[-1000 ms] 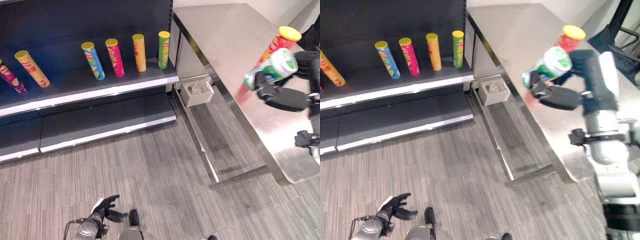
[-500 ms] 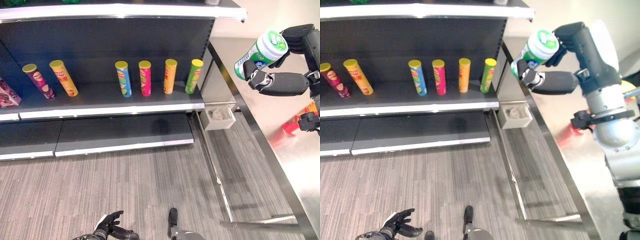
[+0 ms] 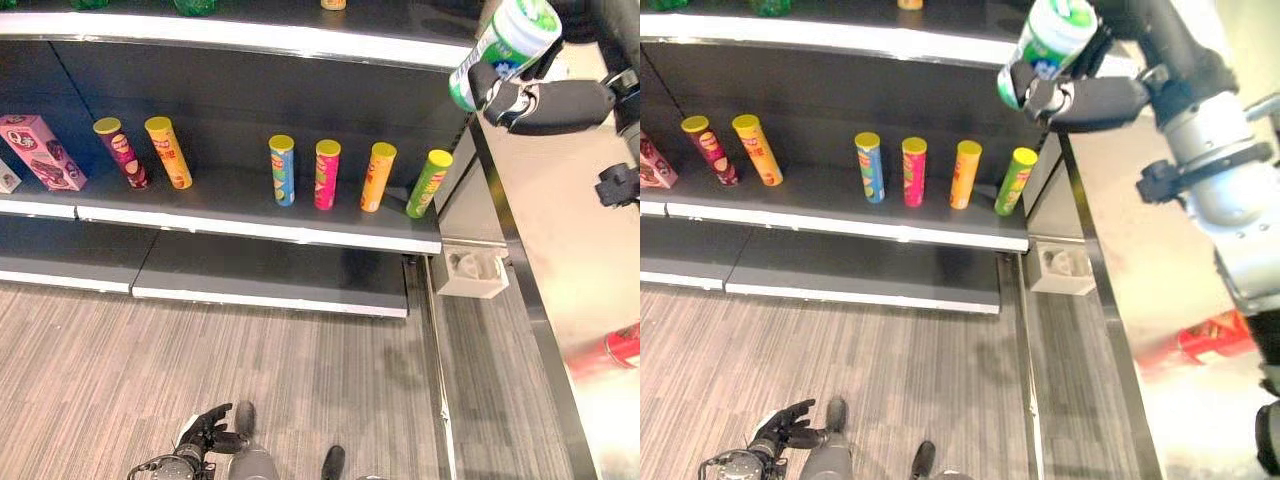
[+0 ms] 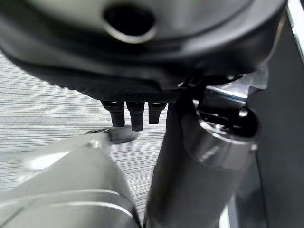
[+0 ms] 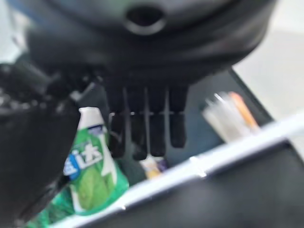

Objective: Put the goods on the table back onto the shelves and tidy them up.

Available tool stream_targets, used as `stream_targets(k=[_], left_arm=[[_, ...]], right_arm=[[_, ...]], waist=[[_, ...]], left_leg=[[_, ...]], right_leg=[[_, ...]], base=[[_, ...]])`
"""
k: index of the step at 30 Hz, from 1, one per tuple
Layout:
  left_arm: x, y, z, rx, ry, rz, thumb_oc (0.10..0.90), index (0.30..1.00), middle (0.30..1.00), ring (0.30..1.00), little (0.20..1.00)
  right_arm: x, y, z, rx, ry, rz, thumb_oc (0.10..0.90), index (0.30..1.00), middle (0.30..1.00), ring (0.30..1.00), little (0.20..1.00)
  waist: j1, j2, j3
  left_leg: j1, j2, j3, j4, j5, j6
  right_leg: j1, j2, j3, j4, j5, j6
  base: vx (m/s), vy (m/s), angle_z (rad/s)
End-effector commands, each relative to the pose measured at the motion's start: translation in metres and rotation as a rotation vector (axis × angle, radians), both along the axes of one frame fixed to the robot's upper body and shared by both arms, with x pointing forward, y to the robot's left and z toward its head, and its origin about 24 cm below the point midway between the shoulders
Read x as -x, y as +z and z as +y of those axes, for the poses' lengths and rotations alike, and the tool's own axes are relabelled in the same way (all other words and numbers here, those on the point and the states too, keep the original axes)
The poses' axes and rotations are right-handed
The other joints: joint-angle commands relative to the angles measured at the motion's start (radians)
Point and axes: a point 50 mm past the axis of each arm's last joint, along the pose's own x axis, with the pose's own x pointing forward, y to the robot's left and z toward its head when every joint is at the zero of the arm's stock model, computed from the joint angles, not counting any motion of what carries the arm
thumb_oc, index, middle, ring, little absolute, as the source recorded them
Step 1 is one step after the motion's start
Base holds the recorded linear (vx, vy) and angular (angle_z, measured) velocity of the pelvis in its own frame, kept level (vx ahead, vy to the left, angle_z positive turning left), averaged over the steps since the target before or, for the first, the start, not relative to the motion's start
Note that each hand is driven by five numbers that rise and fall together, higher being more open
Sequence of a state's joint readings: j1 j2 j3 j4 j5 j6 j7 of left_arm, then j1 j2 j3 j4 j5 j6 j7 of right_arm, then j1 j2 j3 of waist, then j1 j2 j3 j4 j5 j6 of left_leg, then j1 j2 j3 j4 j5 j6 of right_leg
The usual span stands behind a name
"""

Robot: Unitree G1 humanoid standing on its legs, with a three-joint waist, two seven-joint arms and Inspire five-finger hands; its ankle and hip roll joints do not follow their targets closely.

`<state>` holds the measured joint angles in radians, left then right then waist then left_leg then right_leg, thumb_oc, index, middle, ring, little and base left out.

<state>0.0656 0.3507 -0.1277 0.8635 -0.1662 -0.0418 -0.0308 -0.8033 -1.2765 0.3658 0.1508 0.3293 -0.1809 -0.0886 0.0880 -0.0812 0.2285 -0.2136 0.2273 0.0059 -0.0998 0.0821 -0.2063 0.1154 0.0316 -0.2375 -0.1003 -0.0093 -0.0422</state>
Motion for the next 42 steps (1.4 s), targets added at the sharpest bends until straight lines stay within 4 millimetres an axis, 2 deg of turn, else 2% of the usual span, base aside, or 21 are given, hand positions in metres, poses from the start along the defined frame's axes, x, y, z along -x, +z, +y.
stream_targets(k=[1, 4, 6, 7, 8, 10, 11, 12, 13, 15, 16, 19, 20, 26, 31, 42], left_arm=[[0.02, -0.001, 0.011, -0.074, -0.073, 0.048, 0.8, 0.9, 0.9, 0.9, 0.9], [0.023, -0.004, 0.011, -0.084, -0.091, 0.068, 0.8, 0.9, 0.9, 0.9, 0.9], [0.025, -0.004, 0.014, -0.109, -0.108, 0.083, 0.8, 0.9, 0.9, 0.9, 0.9], [0.025, -0.004, 0.014, -0.11, -0.108, 0.084, 0.8, 0.9, 0.9, 0.9, 0.9], [0.025, -0.002, 0.019, -0.125, -0.102, 0.086, 0.8, 0.9, 0.9, 0.9, 0.9], [0.026, -0.001, 0.024, -0.135, -0.088, 0.085, 0.8, 0.9, 0.9, 0.9, 0.9], [0.026, 0.0, 0.027, -0.141, -0.081, 0.083, 0.8, 0.9, 0.9, 0.9, 0.9], [0.025, 0.003, 0.033, -0.156, -0.077, 0.077, 0.8, 0.9, 0.9, 0.9, 0.9], [0.021, 0.006, 0.035, -0.157, -0.075, 0.06, 0.8, 0.9, 0.9, 0.9, 0.9], [0.019, 0.008, 0.035, -0.152, -0.069, 0.048, 0.8, 0.9, 0.9, 0.9, 0.9], [0.02, 0.008, 0.037, -0.159, -0.068, 0.053, 0.8, 0.9, 0.9, 0.9, 0.9], [0.025, 0.005, 0.033, -0.135, -0.056, 0.063, 0.8, 0.9, 0.9, 0.9, 0.9], [0.028, 0.001, 0.027, -0.114, -0.048, 0.069, 0.8, 0.9, 0.9, 0.9, 0.9], [0.041, -0.007, 0.021, -0.093, -0.042, 0.116, 0.8, 0.9, 0.9, 0.9, 0.9], [0.046, -0.009, 0.024, -0.1, -0.026, 0.137, 0.8, 0.9, 0.9, 0.9, 0.9], [0.044, -0.006, 0.032, -0.12, 0.003, 0.118, 0.8, 0.9, 0.9, 0.9, 0.9]], right_arm=[[0.033, 0.069, -0.002, -0.065, 0.037, -0.282, 0.4, 0.3, 0.3, 0.3, 0.3], [0.031, 0.068, 0.0, -0.059, 0.035, -0.28, 0.4, 0.3, 0.3, 0.3, 0.3], [0.026, 0.064, 0.0, -0.075, 0.035, -0.273, 0.4, 0.3, 0.3, 0.3, 0.3], [0.026, 0.064, 0.0, -0.076, 0.035, -0.273, 0.4, 0.3, 0.3, 0.3, 0.3], [0.024, 0.063, 0.002, -0.08, 0.034, -0.276, 0.4, 0.3, 0.3, 0.3, 0.3], [0.022, 0.064, 0.005, -0.062, 0.027, -0.278, 0.4, 0.3, 0.3, 0.3, 0.3], [0.022, 0.068, 0.009, -0.059, 0.039, -0.292, 0.4, 0.3, 0.3, 0.3, 0.3], [0.021, 0.074, 0.014, -0.072, 0.061, -0.31, 0.4, 0.3, 0.3, 0.3, 0.3], [0.021, 0.076, 0.013, -0.08, 0.06, -0.31, 0.4, 0.3, 0.3, 0.3, 0.3], [0.022, 0.084, 0.015, -0.075, 0.063, -0.322, 0.4, 0.3, 0.3, 0.3, 0.3], [0.021, 0.085, 0.011, -0.092, 0.05, -0.322, 0.4, 0.3, 0.3, 0.3, 0.3], [0.019, 0.083, 0.014, -0.096, 0.073, -0.296, 0.4, 0.3, 0.3, 0.3, 0.3], [0.014, 0.08, 0.018, -0.078, 0.089, -0.255, 0.4, 0.3, 0.3, 0.3, 0.3], [-0.006, 0.075, 0.027, -0.079, 0.174, -0.055, 0.4, 0.3, 0.3, 0.3, 0.3], [-0.012, 0.074, 0.032, -0.058, 0.182, -0.006, 0.4, 0.3, 0.3, 0.3, 0.3], [-0.029, 0.059, 0.021, -0.046, 0.083, 0.067, 0.4, 0.3, 0.3, 0.3, 0.3]], waist=[[0.027, -0.007, -0.097], [0.032, -0.01, -0.123], [0.037, -0.019, -0.142], [0.038, -0.021, -0.142], [0.041, -0.022, -0.144], [0.043, -0.017, -0.139], [0.041, -0.013, -0.132], [0.034, 0.002, -0.112], [0.029, 0.003, -0.112], [0.023, 0.002, -0.108], [0.015, -0.013, -0.109], [0.025, -0.032, -0.133], [0.028, -0.046, -0.149], [0.05, -0.088, -0.165], [0.059, -0.095, -0.165], [0.084, -0.116, -0.153]], left_leg=[[0.066, -0.04, 0.036, 0.022, 0.081, 0.035], [0.095, -0.065, 0.044, 0.04, 0.067, 0.05], [0.118, -0.109, 0.056, 0.066, 0.022, 0.089], [0.118, -0.11, 0.058, 0.068, 0.02, 0.091], [0.136, -0.136, 0.068, 0.073, -0.005, 0.117], [0.158, -0.158, 0.086, 0.074, -0.027, 0.141], [0.172, -0.17, 0.096, 0.072, -0.034, 0.153], [0.197, -0.182, 0.118, 0.061, -0.047, 0.172], [0.22, -0.183, 0.124, 0.044, -0.06, 0.167], [0.232, -0.183, 0.121, 0.036, -0.067, 0.16], [0.226, -0.185, 0.118, 0.049, -0.076, 0.154], [0.243, -0.173, 0.121, 0.043, -0.075, 0.144], [0.254, -0.159, 0.112, 0.037, -0.076, 0.132], [0.267, -0.131, 0.097, 0.031, -0.072, 0.109], [0.268, -0.131, 0.096, 0.027, -0.072, 0.109], [0.261, -0.139, 0.088, 0.019, -0.075, 0.114]], right_leg=[[0.061, -0.092, -0.007, 0.013, -0.08, 0.145], [0.085, -0.133, 0.01, 0.013, -0.078, 0.161], [0.09, -0.186, 0.022, 0.042, -0.066, 0.184], [0.088, -0.189, 0.023, 0.045, -0.068, 0.186], [0.058, -0.218, 0.041, 0.111, -0.059, 0.199], [0.01, -0.247, 0.049, 0.21, -0.04, 0.214], [-0.019, -0.263, 0.051, 0.263, -0.011, 0.219], [-0.098, -0.288, 0.042, 0.388, 0.031, 0.215], [-0.124, -0.294, 0.017, 0.342, 0.027, 0.211], [-0.124, -0.286, -0.013, 0.236, 0.043, 0.211], [-0.103, -0.269, 0.006, 0.118, 0.051, 0.228], [-0.046, -0.244, 0.011, 0.053, 0.064, 0.227], [-0.018, -0.224, 0.009, 0.021, 0.058, 0.221], [0.02, -0.2, -0.013, 0.013, 0.021, 0.212], [0.021, -0.201, -0.021, 0.013, 0.022, 0.214], [0.016, -0.215, -0.039, 0.013, 0.034, 0.225]], base=[[0.29, 0.244, -0.41], [0.3, 0.278, -0.43], [0.25, 0.278, -0.17], [0.14, 0.231, 0.16], [0.11, 0.225, 0.11], [0.11, 0.268, -0.09], [0.08, 0.321, -0.16], [0.1, 0.257, -0.18], [0.11, 0.16, -0.35], [0.1, -0.077, -0.42], [0.1, -0.139, 0.01], [0.14, -0.131, 0.33], [0.16, -0.144, 0.14], [0.09, -0.106, 0.05], [0.02, -0.002, 0.09], [0.01, 0.011, 0.05]])
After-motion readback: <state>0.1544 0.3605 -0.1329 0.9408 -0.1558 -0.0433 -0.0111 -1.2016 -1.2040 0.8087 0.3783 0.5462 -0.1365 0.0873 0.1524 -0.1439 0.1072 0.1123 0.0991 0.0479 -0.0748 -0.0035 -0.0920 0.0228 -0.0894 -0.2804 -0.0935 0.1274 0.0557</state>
